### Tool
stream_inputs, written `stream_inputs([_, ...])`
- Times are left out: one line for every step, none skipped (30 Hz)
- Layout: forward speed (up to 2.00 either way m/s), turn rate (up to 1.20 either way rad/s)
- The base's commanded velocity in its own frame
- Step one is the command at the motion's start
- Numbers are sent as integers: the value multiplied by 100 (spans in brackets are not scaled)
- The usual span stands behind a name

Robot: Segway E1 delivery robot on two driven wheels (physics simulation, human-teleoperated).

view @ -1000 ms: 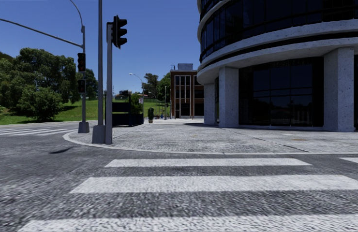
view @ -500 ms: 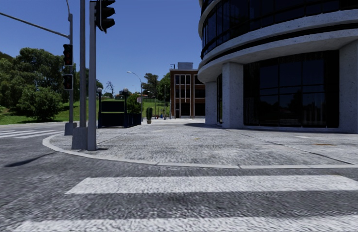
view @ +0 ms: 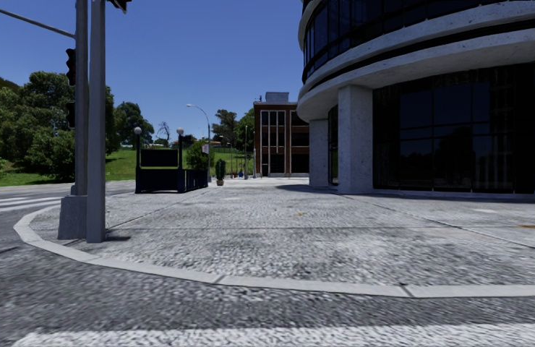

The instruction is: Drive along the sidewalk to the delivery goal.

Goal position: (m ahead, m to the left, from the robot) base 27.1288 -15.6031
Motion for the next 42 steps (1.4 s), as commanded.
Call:
stream_inputs([200, 0])
stream_inputs([200, 0])
stream_inputs([200, 0])
stream_inputs([200, 0])
stream_inputs([200, 0])
stream_inputs([200, 0])
stream_inputs([200, 0])
stream_inputs([200, 0])
stream_inputs([200, 0])
stream_inputs([200, 0])
stream_inputs([200, 0])
stream_inputs([200, 0])
stream_inputs([200, 0])
stream_inputs([198, 0])
stream_inputs([166, 0])
stream_inputs([166, 0])
stream_inputs([132, 0])
stream_inputs([105, 0])
stream_inputs([105, 0])
stream_inputs([77, 0])
stream_inputs([66, 0])
stream_inputs([56, 0])
stream_inputs([56, 0])
stream_inputs([51, 0])
stream_inputs([46, 0])
stream_inputs([45, 0])
stream_inputs([45, 0])
stream_inputs([45, 0])
stream_inputs([45, 0])
stream_inputs([45, 0])
stream_inputs([45, 0])
stream_inputs([46, 0])
stream_inputs([50, 0])
stream_inputs([50, 0])
stream_inputs([52, 0])
stream_inputs([52, 0])
stream_inputs([52, 0])
stream_inputs([52, 0])
stream_inputs([52, 0])
stream_inputs([52, 0])
stream_inputs([52, 0])
stream_inputs([52, 0])
